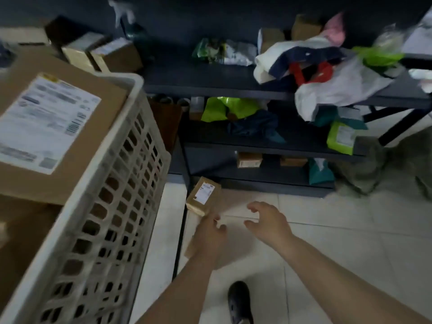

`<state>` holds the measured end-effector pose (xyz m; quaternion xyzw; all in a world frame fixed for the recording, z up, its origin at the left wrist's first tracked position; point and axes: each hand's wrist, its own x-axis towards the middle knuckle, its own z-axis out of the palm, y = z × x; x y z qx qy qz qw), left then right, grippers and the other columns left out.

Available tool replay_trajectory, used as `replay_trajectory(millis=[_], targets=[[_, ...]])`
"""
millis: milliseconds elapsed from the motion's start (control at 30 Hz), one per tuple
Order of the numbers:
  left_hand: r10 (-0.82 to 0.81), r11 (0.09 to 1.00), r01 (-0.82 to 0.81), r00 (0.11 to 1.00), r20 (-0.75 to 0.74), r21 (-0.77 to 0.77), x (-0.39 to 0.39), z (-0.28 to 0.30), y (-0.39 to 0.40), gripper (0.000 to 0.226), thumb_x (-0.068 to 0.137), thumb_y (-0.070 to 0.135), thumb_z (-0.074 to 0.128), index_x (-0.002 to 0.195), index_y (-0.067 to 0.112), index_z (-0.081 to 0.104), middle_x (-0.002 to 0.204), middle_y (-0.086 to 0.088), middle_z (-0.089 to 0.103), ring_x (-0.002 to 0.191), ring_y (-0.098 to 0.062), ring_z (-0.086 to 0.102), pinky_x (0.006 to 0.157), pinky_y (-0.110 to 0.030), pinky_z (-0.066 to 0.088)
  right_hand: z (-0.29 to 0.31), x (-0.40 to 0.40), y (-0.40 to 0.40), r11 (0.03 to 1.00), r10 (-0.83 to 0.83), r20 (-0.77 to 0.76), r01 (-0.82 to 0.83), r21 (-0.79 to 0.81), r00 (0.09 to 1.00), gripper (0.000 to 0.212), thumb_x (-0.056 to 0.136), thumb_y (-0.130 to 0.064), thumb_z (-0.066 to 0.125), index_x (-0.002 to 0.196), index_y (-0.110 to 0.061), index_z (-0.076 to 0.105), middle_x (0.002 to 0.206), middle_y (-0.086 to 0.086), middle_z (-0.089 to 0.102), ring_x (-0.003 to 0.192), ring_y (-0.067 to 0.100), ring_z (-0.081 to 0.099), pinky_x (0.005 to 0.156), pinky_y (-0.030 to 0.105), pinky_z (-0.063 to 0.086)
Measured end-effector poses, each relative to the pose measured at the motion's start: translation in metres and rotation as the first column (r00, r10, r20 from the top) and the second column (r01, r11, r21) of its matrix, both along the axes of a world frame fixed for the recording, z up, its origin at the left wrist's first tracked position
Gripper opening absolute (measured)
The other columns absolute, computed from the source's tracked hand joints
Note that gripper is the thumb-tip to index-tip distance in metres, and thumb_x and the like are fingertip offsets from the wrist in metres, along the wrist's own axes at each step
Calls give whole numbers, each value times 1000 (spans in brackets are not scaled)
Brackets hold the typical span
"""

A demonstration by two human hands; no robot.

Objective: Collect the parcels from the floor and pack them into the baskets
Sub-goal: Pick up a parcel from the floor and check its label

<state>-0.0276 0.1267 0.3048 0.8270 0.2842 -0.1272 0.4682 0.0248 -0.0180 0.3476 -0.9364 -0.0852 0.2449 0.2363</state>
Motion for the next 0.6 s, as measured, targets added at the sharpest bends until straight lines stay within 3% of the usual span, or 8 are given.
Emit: replay_trajectory(millis=[200, 367, 467, 600], targets=[[175, 982, -160, 970, -167, 100, 74, -100, 22, 34, 86, 17, 53, 120, 20, 54, 123, -1, 55, 108, -21, 56, 81, -26, 42, -107, 101, 24, 990, 125, -138, -132, -45, 983, 40, 86, -33, 58, 124, -23, 52, 127, -4, 54, 116, 16, 49, 95, 31, 41], [282, 941, -243, 948, -149, 237, 127, -254, 55, 37, 84, 19, 54, 122, 22, 53, 122, -1, 56, 109, -22, 56, 79, -27, 44, -279, 168, 56, 994, 101, -266, -108, -10, 959, 48, 86, -38, 56, 127, -15, 48, 130, 0, 53, 116, 20, 52, 93, 32, 43], [365, 896, -327, 928, -78, 301, 152, -360, 82, 40, 85, 19, 56, 124, 17, 51, 125, -5, 55, 113, -26, 52, 87, -34, 45, -392, 192, 80, 998, 44, -321, -25, 63, 946, 60, 83, -44, 59, 130, -9, 46, 132, 6, 53, 119, 23, 50, 88, 28, 40], [418, 837, -412, 906, 65, 361, 187, -474, 122, 59, 83, 21, 60, 137, 13, 38, 143, -10, 41, 129, -30, 38, 103, -38, 34, -515, 212, 118, 954, -84, -428, 197, 226, 900, 64, 77, -49, 66, 127, -12, 48, 125, 6, 59, 108, 22, 56, 78, 23, 39]])
